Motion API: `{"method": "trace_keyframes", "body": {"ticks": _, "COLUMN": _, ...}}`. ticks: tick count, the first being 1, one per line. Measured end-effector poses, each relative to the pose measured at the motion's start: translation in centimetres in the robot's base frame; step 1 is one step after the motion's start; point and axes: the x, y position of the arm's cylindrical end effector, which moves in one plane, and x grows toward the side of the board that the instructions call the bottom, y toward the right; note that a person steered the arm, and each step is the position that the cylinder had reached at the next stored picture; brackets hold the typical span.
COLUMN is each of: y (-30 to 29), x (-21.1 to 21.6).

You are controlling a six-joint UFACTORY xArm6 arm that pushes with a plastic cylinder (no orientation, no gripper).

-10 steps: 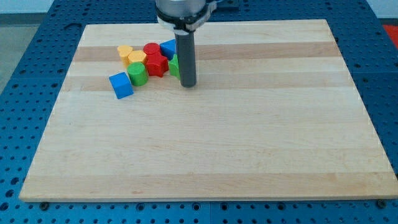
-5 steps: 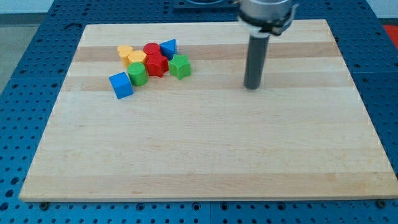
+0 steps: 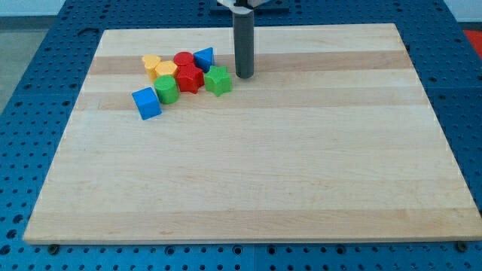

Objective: Move the green star left a bit

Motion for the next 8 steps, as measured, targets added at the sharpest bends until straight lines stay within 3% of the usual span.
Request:
{"method": "trace_keyframes", "body": {"ticks": 5, "y": -3.9, "x": 1.5}}
{"method": "trace_keyframes", "body": {"ticks": 8, "y": -3.4, "x": 2.1}}
